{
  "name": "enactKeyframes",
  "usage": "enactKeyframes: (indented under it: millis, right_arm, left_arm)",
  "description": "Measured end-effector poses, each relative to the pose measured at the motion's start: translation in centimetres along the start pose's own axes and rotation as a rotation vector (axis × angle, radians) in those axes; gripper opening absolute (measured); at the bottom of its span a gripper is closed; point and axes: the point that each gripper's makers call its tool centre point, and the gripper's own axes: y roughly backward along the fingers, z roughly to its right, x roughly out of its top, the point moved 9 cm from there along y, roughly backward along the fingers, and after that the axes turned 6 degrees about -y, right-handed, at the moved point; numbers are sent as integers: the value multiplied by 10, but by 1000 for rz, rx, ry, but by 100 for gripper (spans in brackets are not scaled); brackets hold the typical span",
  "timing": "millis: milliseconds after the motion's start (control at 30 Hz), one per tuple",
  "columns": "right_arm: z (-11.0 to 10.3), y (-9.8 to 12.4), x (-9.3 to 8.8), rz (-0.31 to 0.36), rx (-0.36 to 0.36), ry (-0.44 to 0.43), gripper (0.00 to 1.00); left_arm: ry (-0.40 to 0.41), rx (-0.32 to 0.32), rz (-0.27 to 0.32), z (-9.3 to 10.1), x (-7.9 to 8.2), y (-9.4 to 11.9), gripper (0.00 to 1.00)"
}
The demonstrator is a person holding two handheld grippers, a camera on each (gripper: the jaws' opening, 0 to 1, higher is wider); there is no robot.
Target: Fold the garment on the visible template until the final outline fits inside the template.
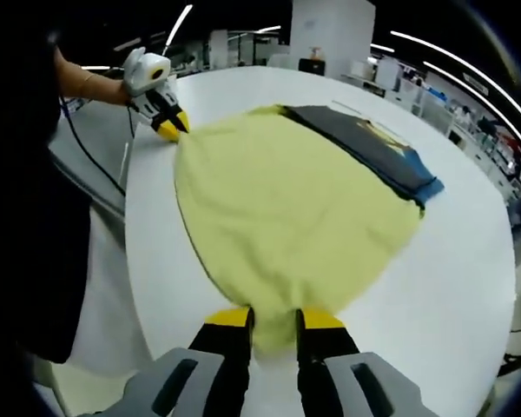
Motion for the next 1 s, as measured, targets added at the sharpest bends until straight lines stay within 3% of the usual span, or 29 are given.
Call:
enactKeyframes:
  millis: [267, 400, 433, 600, 1000]
  right_arm:
    - [3, -2, 2, 18, -21, -49, 0]
    - [3, 3, 6, 32, -10, -89, 0]
    - [3, 5, 6, 33, -10, -97, 0]
    - [4, 14, 15, 54, -11, -236, 0]
    - [8, 31, 36, 16, -29, -275, 0]
  left_arm:
    - [80, 4, -29, -2, 3, 0, 3]
    - [128, 8, -32, -3, 8, 4, 2]
    - [182, 11, -23, -3, 10, 6, 1]
    - [231, 15, -21, -6, 20, 16, 1]
    - [306, -4, -53, -11, 38, 30, 1]
